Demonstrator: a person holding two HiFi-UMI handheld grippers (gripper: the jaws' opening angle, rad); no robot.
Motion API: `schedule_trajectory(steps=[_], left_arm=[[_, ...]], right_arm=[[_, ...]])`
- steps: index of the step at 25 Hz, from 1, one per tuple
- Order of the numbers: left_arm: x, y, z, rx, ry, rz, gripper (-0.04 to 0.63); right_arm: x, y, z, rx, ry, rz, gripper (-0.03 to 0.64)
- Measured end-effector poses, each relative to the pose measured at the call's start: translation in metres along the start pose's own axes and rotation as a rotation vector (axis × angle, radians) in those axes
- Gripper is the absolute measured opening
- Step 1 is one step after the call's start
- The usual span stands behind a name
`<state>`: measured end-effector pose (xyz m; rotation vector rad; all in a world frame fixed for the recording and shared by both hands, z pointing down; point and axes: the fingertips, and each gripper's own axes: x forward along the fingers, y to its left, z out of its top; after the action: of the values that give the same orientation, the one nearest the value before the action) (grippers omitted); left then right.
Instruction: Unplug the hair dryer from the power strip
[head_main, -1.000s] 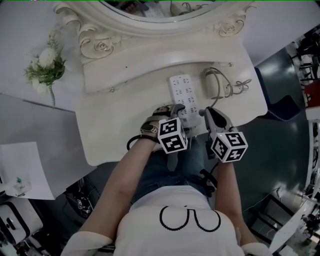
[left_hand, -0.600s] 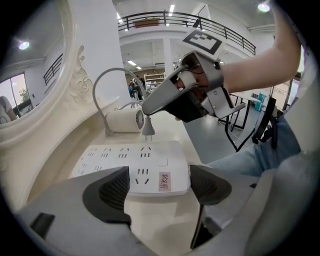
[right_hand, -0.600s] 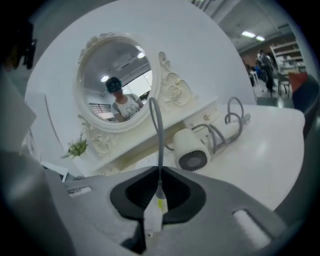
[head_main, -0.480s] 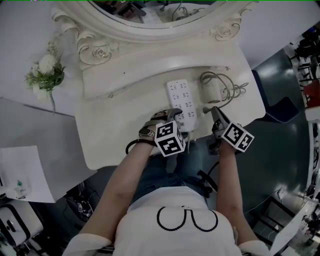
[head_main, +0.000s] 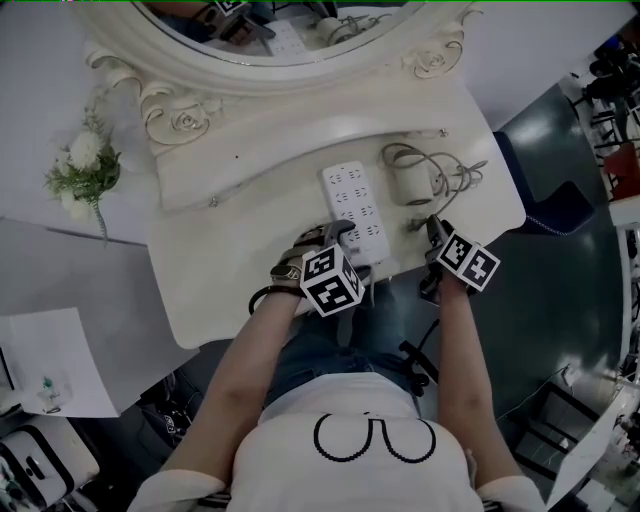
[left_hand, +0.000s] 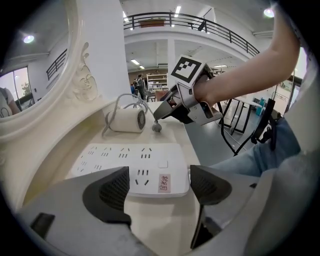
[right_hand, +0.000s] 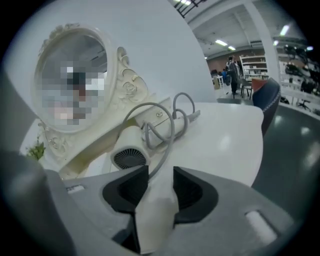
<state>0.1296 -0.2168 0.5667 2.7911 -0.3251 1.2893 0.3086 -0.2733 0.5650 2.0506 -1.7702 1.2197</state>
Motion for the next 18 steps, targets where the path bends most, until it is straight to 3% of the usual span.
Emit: schedule_trajectory(steps=[4,9,14,16,17,18], left_arm=[[-0.002,-0.004,0.0,0.018,-0.006,-0.005,0.374],[-0.021,-0.001,0.01,-0.016,-0.081,0.015,0.374],[-0.05,0.01,0.019,-0.121,-0.192,0.065,0.374],[-0.064,0.014,0.021,-0.167,-0.238,0.094,0.374],[-0.072,0.017,0.023,-0.186,-0.263,0.113,0.374],[-0.079,0.021,0.025,-0.205,-0.289,0.135,0.374]], right_arm=[[-0.012,-0.001,0.002,-0.121,-0.024,-0.059,0.23],[-0.044,0.025,0.017,-0.15,-0.132,0.001,0.238],[-0.082,0.053,0.022,-0.166,-0.197,0.046,0.235],[-0.097,0.065,0.021,-0.179,-0.216,0.071,0.212],[-0.104,0.071,0.022,-0.197,-0.228,0.08,0.165],[-0.111,0.076,0.023,-0.223,-0.244,0.085,0.063]])
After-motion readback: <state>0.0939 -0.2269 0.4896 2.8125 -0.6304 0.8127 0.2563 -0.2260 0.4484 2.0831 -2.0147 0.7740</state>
